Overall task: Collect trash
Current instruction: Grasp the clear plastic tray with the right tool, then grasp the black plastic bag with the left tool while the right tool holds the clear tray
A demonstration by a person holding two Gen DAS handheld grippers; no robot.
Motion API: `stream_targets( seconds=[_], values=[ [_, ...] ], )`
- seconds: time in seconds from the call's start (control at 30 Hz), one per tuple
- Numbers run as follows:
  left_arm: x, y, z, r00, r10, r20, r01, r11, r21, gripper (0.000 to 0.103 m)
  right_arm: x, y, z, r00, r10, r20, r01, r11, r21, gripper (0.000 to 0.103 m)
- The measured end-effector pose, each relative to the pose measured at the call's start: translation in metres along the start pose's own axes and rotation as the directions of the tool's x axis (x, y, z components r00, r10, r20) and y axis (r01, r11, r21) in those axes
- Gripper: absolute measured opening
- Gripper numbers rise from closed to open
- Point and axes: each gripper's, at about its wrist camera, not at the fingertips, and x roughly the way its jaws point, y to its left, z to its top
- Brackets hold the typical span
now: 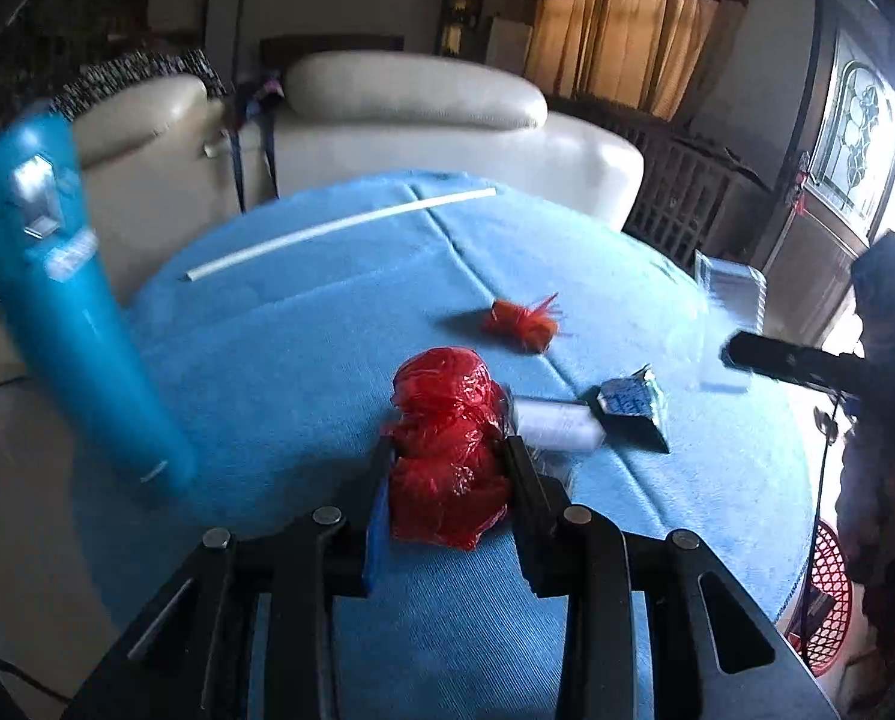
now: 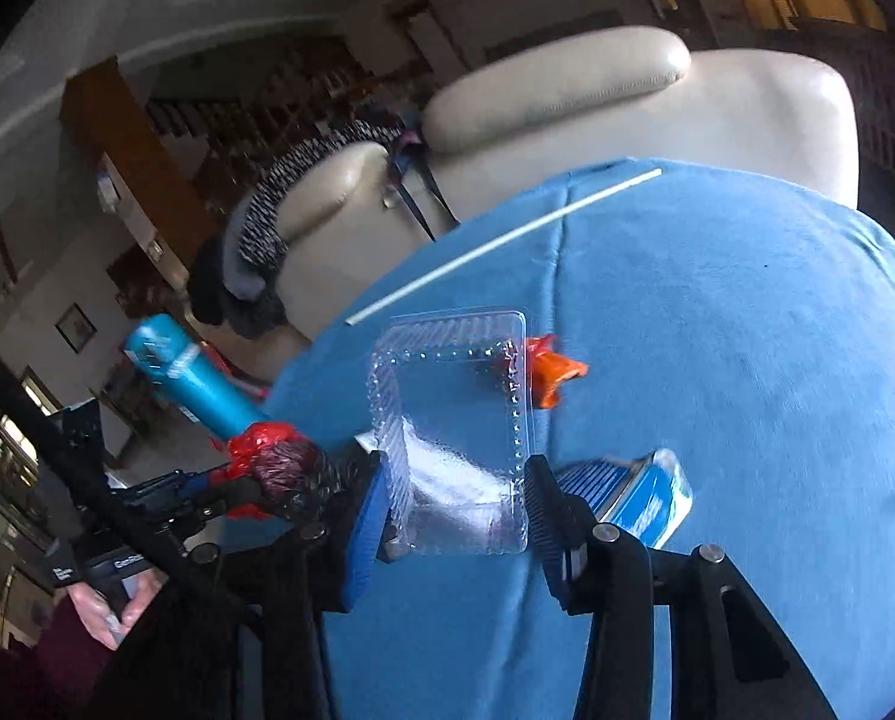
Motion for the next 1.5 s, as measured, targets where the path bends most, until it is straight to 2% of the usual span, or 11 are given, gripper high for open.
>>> stream_targets(
  seconds=[0.17,0.37,0.43,0.47,0.53,0.6,0.77,1.0,1.23,1.37,1.5],
  values=[
    [-0.022,-0.007,-0.011,0.999,-0.039,0.016,0.039,0.999,-0.009,0.036,-0.04,0.02,-0.025,0.998,0.029,0.052,-0.03,0.999,0.023,0.048],
    [0.011,-0.009,-0.027,0.997,-0.021,-0.075,0.02,1.0,-0.013,0.037,-0.069,0.024,-0.066,0.999,0.0,0.051,-0.002,0.999,0.049,0.048],
    [0.012,-0.005,-0.03,0.997,-0.008,-0.072,0.006,1.0,-0.027,0.038,-0.078,0.021,-0.077,0.998,-0.01,0.054,0.006,0.998,0.061,0.048],
    [0.01,-0.003,-0.032,0.997,-0.014,-0.07,0.012,0.999,-0.033,0.041,-0.087,0.02,-0.085,0.998,-0.017,0.061,0.012,0.998,0.069,0.048],
    [0.008,0.001,-0.033,0.998,-0.004,-0.07,0.001,0.999,-0.037,0.065,-0.101,0.017,-0.096,0.996,-0.04,0.079,0.035,0.997,0.069,0.048],
    [0.003,0.005,-0.036,0.998,0.018,-0.056,-0.02,0.999,-0.042,0.07,-0.114,0.012,-0.107,0.994,-0.046,0.094,0.038,0.996,0.085,0.048],
    [-0.004,0.016,-0.053,0.995,0.037,-0.093,-0.044,0.996,-0.075,0.07,-0.131,0.0,-0.126,0.991,-0.085,0.106,0.073,0.991,0.114,0.048],
    [-0.023,-0.015,-0.08,0.994,-0.033,-0.106,0.028,0.999,-0.045,0.07,-0.152,-0.014,-0.146,0.988,-0.1,0.119,0.082,0.986,0.147,0.048],
    [-0.027,-0.046,-0.068,0.99,-0.097,-0.097,0.096,0.995,-0.024,0.074,-0.174,-0.024,-0.158,0.984,-0.11,0.14,0.084,0.98,0.179,0.048],
    [-0.022,-0.056,-0.058,0.993,-0.077,-0.091,0.08,0.996,0.033,0.082,-0.193,-0.032,-0.167,0.977,-0.138,0.16,0.106,0.975,0.193,0.048],
    [0.001,-0.063,-0.056,0.986,-0.059,-0.159,0.076,0.992,0.101,0.084,-0.21,-0.044,-0.176,0.972,-0.157,0.176,0.114,0.966,0.231,0.048]
  ],
)
